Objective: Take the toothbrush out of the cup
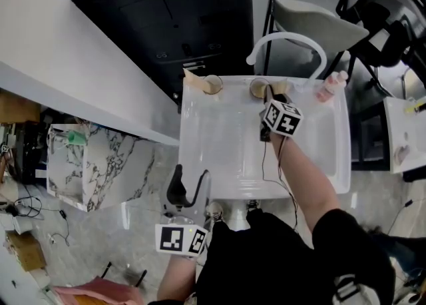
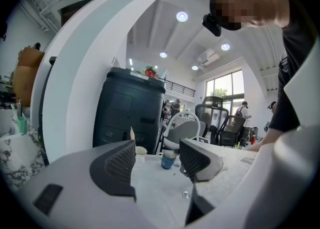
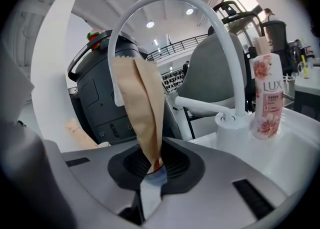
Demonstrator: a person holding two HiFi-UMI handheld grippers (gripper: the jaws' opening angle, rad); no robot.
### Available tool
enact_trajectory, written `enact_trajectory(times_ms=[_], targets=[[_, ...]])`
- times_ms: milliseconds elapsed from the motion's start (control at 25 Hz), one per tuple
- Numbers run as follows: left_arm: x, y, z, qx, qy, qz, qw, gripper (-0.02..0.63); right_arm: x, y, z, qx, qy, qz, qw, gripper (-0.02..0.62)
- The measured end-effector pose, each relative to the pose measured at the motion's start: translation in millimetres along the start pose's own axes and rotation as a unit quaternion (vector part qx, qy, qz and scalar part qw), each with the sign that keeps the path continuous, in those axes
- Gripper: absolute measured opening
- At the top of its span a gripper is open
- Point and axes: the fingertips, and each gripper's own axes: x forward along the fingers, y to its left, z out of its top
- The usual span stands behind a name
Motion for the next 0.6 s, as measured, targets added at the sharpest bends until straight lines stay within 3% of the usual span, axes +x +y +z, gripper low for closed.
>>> enact_trajectory(times_ms=[600], targets=[[-14.9,4.5,9.3,-0.001,-0.013,-0.016,0.9998,0.259,-28.7,23.2,27.1,-0.032,-0.048,0.010,0.998,0.031]])
